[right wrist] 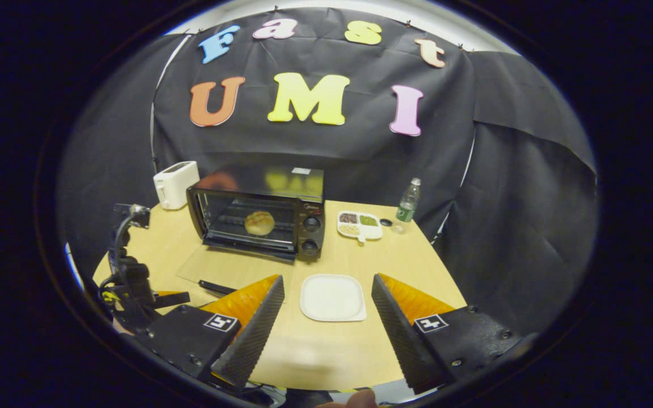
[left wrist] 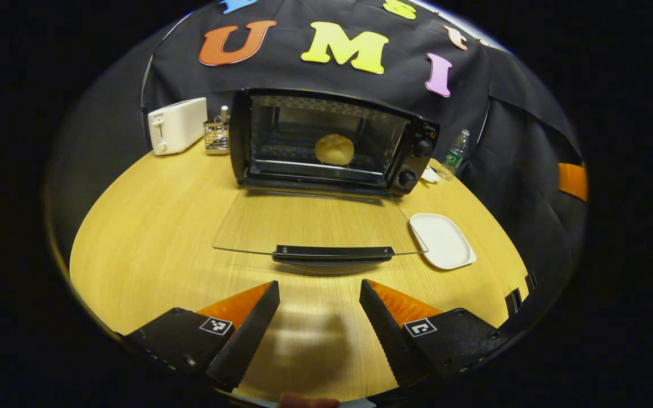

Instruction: Open the electric oven with the left hand, put the food in, and close the electric oven.

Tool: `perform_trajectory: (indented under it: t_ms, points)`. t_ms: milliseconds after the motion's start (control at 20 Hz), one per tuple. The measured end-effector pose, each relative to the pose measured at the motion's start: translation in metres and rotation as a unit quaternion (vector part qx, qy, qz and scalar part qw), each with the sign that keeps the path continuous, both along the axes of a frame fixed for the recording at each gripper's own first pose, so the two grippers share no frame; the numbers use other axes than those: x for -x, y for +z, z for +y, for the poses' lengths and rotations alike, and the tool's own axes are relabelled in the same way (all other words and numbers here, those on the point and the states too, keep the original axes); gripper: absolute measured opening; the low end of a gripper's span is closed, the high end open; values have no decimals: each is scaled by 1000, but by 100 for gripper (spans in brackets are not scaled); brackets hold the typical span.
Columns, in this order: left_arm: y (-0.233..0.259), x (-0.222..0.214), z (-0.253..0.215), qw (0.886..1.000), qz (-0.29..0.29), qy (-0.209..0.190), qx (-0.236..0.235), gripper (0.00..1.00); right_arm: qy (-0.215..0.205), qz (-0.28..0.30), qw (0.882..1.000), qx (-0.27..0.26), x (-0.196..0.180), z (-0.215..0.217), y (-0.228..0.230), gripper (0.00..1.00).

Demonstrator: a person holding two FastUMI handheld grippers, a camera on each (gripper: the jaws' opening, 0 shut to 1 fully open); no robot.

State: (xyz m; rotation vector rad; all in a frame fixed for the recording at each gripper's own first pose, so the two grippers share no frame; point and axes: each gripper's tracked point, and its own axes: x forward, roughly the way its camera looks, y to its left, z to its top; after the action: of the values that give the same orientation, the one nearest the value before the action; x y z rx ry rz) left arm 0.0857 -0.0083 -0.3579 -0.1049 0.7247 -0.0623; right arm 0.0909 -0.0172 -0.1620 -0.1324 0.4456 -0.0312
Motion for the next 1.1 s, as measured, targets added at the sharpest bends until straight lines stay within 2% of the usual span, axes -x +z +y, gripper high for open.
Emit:
perform_trajectory:
  t_ms: [300,600,750,1100]
  points:
    - [-29,-19,-9,1000,24,4,-19,94,-17,23,1000,-1,-7,-37,-7,100]
    - [-26,-30,-5,999,17,4,-29,93,-19,30,999,-19,-11,-41,-7,100]
    - [-3,-32,-5,1000,4,6,-25,93,-19,25,999,-28,-7,-36,-5,100]
    - [74,-65,0,997,-78,3,-24,93,-22,1,999,-36,9,-30,11,100]
